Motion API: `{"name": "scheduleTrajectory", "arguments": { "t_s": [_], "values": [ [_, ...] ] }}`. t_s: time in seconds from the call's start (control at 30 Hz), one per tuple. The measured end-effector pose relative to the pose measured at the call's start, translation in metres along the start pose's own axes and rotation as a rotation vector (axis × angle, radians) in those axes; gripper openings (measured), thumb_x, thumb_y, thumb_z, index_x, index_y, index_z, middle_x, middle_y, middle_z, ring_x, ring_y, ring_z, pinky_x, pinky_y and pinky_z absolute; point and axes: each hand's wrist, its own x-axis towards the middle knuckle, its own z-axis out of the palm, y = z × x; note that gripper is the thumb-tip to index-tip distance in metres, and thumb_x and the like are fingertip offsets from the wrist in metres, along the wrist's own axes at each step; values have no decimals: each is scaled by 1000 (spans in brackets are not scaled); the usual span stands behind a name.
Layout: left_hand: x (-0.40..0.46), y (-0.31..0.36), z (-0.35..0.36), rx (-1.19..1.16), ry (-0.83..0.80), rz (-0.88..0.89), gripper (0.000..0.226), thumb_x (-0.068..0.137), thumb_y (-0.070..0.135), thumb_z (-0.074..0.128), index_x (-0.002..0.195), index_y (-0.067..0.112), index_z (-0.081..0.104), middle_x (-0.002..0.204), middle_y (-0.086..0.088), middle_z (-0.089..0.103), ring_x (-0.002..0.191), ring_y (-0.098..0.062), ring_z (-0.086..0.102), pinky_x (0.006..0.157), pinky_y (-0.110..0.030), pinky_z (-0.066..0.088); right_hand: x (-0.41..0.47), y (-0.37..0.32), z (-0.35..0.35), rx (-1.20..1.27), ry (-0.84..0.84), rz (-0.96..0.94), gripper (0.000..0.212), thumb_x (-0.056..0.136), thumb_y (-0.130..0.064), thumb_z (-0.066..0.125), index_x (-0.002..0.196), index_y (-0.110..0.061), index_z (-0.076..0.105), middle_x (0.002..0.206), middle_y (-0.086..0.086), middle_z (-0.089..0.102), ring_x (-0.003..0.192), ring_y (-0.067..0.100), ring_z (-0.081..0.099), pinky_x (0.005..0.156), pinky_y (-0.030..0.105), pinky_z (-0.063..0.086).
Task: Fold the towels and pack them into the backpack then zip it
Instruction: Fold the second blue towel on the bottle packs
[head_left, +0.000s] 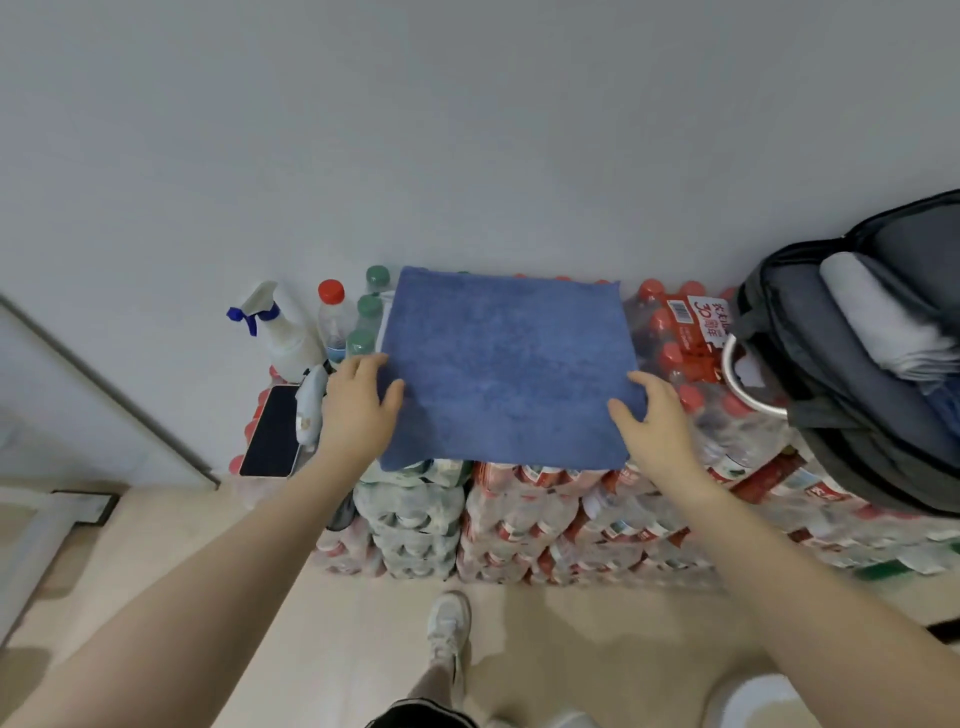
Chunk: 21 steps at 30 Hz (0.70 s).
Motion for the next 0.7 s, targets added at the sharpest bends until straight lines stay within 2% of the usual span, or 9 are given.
{"name": "scheduleTrajectory", "arguments": {
  "t_s": [0.07, 0.13, 0.23, 0.3, 0.37, 0.5, 0.57, 0.63, 0.7],
  "values": [
    [-24, -1, 7, -82, 43, -121, 44, 89, 16, 54, 130, 2, 44, 131, -19, 46, 120, -32, 42, 99, -37, 33, -23, 9, 2, 160, 65, 35, 43, 92, -16, 53, 133, -11, 40, 136, 5, 45, 125, 22, 45, 101, 34, 39],
    [-47, -3, 17, -174, -8, -277, 52, 88, 18, 57, 134, 2, 37, 135, -19, 41, 123, -33, 40, 101, -41, 34, -41, 16, 4, 329, 91, 146, 42, 93, -14, 51, 133, -13, 38, 135, 2, 45, 121, 18, 46, 101, 36, 40],
    [-62, -7, 27, -382, -90, -493, 49, 91, 22, 54, 133, 1, 38, 131, -16, 48, 117, -32, 49, 89, -35, 39, -49, 21, 8, 497, -6, 342, 35, 95, -12, 46, 130, -11, 41, 132, 5, 48, 111, 14, 44, 94, 31, 36],
    [-59, -9, 30, -427, -151, -513, 41, 93, 24, 50, 126, 0, 47, 112, -13, 59, 93, -26, 57, 73, -29, 40, -45, 20, 9, 551, -103, 404, 35, 96, -9, 42, 131, -10, 42, 127, 4, 48, 110, 14, 42, 92, 29, 32],
    [-55, -8, 31, -445, -171, -508, 36, 94, 23, 47, 118, -2, 53, 90, -8, 59, 69, -16, 50, 57, -25, 35, -37, 22, 11, 529, -125, 418, 36, 96, -7, 41, 132, -10, 41, 127, 4, 48, 112, 18, 43, 95, 33, 32],
    [-45, -10, 32, -545, -114, -574, 42, 92, 26, 51, 126, 2, 45, 113, -8, 57, 91, -20, 51, 73, -29, 37, -23, 27, 17, 490, -119, 492, 32, 95, -13, 43, 126, -10, 47, 124, 6, 54, 107, 22, 49, 90, 37, 38],
    [-42, -11, 31, -599, -122, -606, 39, 92, 27, 52, 122, 2, 47, 109, -7, 56, 93, -21, 49, 78, -31, 37, -21, 30, 18, 522, -170, 538, 27, 95, -18, 47, 119, -10, 54, 119, 9, 60, 103, 23, 56, 86, 35, 43],
    [-43, -14, 31, -678, -202, -618, 29, 92, 26, 53, 110, 3, 52, 100, -4, 59, 94, -20, 50, 83, -32, 37, -22, 31, 18, 587, -227, 556, 27, 94, -20, 50, 120, -13, 54, 111, 5, 61, 91, 19, 60, 75, 28, 47],
    [-45, -19, 29, -754, -282, -627, 18, 91, 24, 56, 99, 8, 54, 94, -2, 60, 96, -20, 52, 92, -35, 39, -24, 32, 20, 613, -262, 521, 30, 94, -20, 51, 123, -16, 52, 114, 1, 61, 90, 14, 59, 72, 27, 45]
  ]
}}
